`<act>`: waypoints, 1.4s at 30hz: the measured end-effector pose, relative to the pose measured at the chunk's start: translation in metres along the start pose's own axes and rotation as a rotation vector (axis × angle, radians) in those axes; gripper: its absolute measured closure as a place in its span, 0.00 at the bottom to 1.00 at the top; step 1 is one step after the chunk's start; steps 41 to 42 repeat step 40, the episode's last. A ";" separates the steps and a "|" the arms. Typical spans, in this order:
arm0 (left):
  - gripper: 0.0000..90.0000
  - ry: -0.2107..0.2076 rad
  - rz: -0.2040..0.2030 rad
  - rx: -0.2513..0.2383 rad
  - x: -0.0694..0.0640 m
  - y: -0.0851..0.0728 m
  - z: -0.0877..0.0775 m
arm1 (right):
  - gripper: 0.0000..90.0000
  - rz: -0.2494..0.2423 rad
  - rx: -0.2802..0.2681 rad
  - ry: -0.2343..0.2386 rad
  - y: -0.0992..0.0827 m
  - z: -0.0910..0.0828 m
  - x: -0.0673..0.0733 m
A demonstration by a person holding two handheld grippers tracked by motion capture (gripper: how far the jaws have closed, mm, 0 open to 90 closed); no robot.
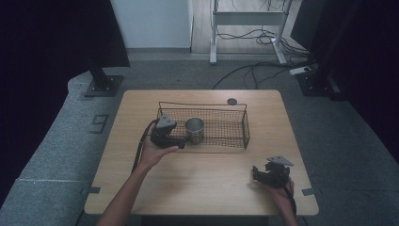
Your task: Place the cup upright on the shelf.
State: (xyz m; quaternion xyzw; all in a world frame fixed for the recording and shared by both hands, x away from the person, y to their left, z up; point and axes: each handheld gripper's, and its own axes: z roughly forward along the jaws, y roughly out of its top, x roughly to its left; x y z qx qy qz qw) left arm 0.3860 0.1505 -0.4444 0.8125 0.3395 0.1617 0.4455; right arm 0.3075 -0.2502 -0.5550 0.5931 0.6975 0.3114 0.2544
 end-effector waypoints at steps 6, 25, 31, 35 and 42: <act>0.17 0.002 0.018 -0.023 -0.011 -0.021 -0.017 | 0.14 0.000 0.000 0.000 0.000 0.000 0.000; 0.17 -0.047 -0.023 0.034 -0.041 -0.088 -0.028 | 0.14 0.002 0.000 -0.001 0.000 0.000 0.000; 0.17 -0.032 -0.017 0.054 -0.040 -0.102 -0.028 | 0.14 0.002 0.000 -0.002 0.000 0.000 0.000; 0.17 -0.034 -0.017 0.065 -0.034 -0.106 -0.027 | 0.14 0.002 -0.001 -0.003 0.000 0.000 0.000; 0.17 -0.027 -0.035 0.064 -0.030 -0.108 -0.027 | 0.14 0.005 -0.002 -0.006 0.000 0.001 -0.001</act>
